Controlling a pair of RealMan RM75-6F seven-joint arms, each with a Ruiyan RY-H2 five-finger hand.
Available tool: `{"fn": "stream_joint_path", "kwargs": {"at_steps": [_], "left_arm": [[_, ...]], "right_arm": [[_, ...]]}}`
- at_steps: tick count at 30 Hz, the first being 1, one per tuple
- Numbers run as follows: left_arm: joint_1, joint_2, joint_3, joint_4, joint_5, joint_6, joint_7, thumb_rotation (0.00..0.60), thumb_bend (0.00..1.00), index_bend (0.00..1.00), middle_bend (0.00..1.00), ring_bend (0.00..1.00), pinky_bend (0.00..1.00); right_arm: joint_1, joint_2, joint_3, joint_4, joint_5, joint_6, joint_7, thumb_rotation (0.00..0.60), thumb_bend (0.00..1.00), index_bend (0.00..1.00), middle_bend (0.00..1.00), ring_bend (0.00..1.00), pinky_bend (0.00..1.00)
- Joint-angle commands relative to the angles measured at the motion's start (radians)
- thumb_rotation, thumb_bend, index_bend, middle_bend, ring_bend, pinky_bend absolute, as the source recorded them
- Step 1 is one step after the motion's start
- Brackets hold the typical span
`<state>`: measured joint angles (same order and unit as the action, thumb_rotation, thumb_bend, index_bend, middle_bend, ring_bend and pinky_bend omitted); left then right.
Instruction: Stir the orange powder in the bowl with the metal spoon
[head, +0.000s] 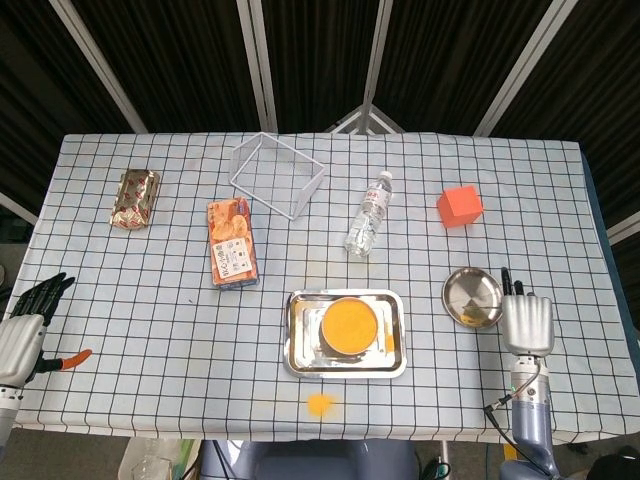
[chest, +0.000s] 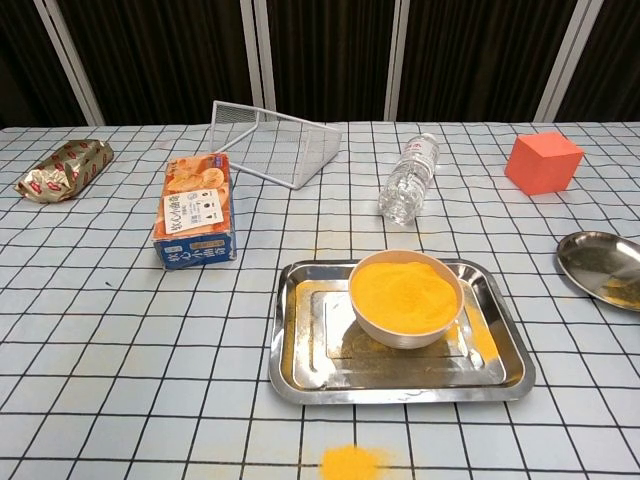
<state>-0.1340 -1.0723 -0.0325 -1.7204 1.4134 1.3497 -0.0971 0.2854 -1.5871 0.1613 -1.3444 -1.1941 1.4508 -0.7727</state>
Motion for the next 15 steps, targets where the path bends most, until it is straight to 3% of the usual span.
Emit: {"fn": "stream_joint_path", "kwargs": {"at_steps": [1,15], "left_arm": [[0.0,0.0,0.0,0.0,0.0,0.001,0.0,0.6,0.01,0.0,0.0,0.0,0.0],[0.001,-0.001,0.001,0.001,0.004,0.003,0.0,0.6,0.01,0.0,0.0,0.0,0.0]], "right_arm": [[-0.002,0.003,-0.001,-0.002,-0.001,0.003,-0.001,0.6,0.43,0.13,0.37,0.67,0.82],[-0.034,0.102,-0.034,-0.1,-0.073,0.057,-0.003,0.6,0.41,0.09,0.33,0.67,0.82]]}}
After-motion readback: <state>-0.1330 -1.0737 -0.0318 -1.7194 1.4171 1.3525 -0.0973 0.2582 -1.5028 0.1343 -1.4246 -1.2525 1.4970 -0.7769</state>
